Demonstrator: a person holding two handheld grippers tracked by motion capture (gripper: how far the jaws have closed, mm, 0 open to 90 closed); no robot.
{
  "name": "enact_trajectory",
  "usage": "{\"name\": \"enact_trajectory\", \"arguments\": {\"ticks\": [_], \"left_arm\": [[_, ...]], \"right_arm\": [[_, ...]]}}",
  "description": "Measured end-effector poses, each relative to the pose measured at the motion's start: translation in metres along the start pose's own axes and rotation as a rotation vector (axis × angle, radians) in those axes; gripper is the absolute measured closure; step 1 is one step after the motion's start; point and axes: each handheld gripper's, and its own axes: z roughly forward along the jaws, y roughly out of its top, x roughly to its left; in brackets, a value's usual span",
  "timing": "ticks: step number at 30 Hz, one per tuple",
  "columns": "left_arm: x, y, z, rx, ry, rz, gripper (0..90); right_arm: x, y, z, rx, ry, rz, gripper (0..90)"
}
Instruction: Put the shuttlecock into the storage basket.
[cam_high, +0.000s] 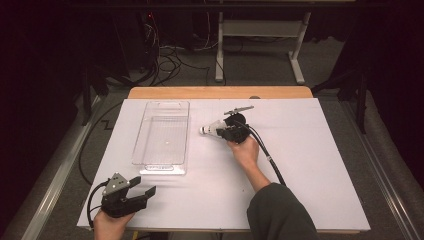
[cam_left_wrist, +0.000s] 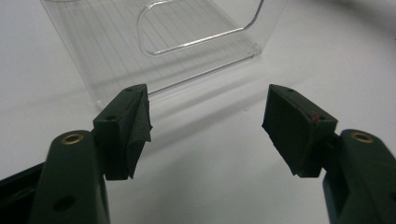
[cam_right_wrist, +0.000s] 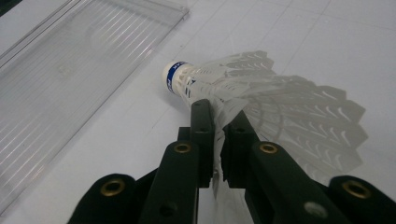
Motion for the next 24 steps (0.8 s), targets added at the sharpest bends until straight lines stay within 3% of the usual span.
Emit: {"name": "enact_trajectory", "arguments": {"ticks": [24], "left_arm": [[0.0006,-0.0001,-0.0006,-0.001,0.001,0.001,32.9]], "right_arm": [[0.0065,-0.0008,-0.0087,0.0,0.008,-0.035,89.3]]}}
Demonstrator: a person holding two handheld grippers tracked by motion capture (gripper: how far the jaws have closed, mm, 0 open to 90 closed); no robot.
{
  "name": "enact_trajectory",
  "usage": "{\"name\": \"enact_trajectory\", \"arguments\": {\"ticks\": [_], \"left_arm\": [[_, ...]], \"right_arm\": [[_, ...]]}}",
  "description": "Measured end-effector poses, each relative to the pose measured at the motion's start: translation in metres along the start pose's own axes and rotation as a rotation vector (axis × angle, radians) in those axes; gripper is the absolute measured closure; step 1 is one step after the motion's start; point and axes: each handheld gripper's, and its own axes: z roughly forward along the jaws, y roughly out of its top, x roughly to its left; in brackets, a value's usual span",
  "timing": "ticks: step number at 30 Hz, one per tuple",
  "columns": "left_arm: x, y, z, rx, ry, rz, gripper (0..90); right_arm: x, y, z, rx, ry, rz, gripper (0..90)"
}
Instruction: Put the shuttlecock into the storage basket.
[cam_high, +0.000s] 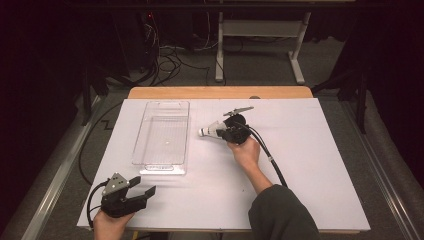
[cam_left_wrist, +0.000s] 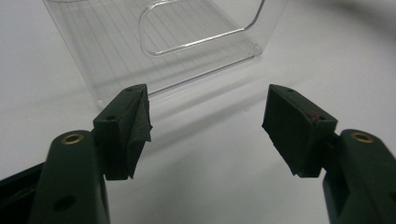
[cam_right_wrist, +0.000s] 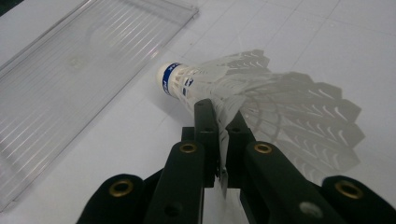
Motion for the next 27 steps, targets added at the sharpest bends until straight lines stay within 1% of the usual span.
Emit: {"name": "enact_trajectory", "arguments": {"ticks": [11,17,27], "left_arm": [[0.0,0.0,-0.001,-0.001,0.002,-0.003,32.9],[0.0,0.0,-0.001,-0.004,0.005,-0.006,32.8],[0.0,-0.001,-0.002,-0.005,0.005,-0.006,32.9]], "right_arm": [[0.009,0.001,-0.017,-0.016,0.016,-0.031,89.3],[0.012,0.005,-0.027,-0.03,0.024,-0.038,89.3],[0.016,0.008,-0.038,-0.036,0.041,-0.05,89.3]]}}
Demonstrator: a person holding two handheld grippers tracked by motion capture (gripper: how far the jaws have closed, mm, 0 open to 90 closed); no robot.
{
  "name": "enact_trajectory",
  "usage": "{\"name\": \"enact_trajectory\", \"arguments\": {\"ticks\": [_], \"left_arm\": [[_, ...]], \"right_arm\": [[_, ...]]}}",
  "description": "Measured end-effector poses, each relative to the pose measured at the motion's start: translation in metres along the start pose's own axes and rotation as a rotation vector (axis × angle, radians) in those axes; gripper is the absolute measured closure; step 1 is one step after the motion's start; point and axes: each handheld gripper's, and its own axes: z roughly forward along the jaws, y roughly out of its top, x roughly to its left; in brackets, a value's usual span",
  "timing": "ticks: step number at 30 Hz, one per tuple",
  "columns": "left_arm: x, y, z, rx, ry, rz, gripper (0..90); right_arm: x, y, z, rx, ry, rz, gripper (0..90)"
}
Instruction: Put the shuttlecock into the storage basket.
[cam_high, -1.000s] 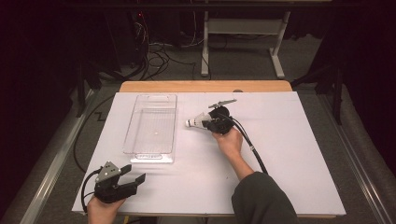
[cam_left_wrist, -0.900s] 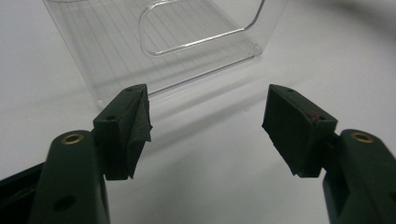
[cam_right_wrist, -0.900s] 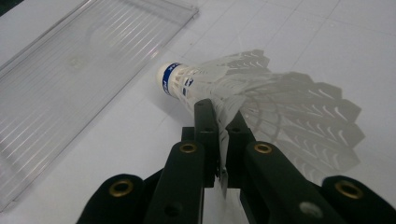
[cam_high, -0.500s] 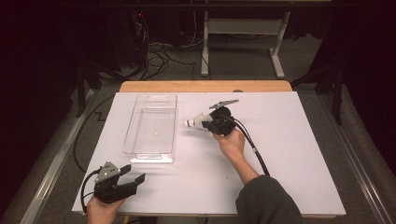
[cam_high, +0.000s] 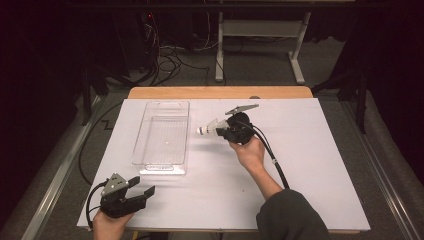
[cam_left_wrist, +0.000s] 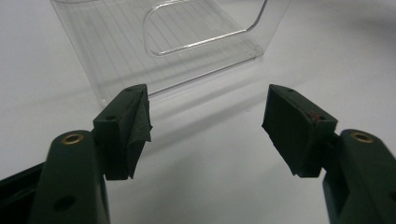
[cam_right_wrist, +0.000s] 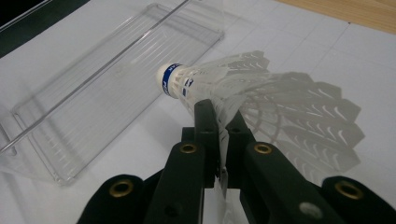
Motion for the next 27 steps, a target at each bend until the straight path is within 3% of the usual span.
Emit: {"name": "enact_trajectory", "arguments": {"ticks": [27], "left_arm": [[0.0,0.0,-0.001,-0.002,0.0,-0.006,32.9]], "right_arm": [[0.018,0.012,-0.007,-0.015,0.072,-0.022,89.3]]}}
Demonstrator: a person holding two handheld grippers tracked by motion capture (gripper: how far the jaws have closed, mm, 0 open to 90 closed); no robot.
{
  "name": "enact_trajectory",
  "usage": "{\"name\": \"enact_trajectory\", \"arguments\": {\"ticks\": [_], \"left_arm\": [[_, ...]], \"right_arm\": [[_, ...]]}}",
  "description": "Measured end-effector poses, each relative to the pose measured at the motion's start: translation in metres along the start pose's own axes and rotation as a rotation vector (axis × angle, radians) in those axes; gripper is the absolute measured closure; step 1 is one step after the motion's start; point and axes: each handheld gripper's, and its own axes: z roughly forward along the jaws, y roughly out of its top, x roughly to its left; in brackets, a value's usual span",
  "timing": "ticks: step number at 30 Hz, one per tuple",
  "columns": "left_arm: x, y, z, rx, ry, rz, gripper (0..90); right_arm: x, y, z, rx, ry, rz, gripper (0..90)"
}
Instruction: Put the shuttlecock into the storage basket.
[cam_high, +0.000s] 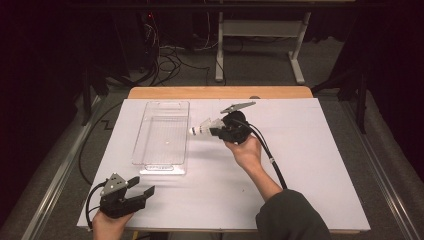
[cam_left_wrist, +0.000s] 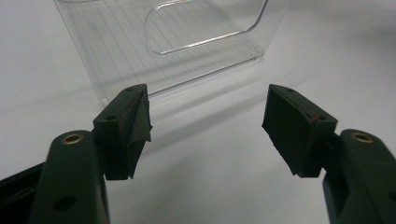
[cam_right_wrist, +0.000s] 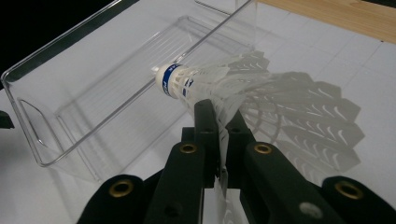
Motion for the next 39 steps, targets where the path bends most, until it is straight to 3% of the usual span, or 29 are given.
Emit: {"name": "enact_trajectory", "arguments": {"ticks": [21,39], "left_arm": [[0.0,0.0,-0.001,0.001,-0.001,0.001,32.9],[0.001,0.0,-0.001,0.003,0.0,-0.001,32.9]], "right_arm": [[0.018,0.014,0.005,-0.002,0.034,-0.032,89.3],[0.033,0.024,0.022,0.012,0.077,-0.054,89.3]]}}
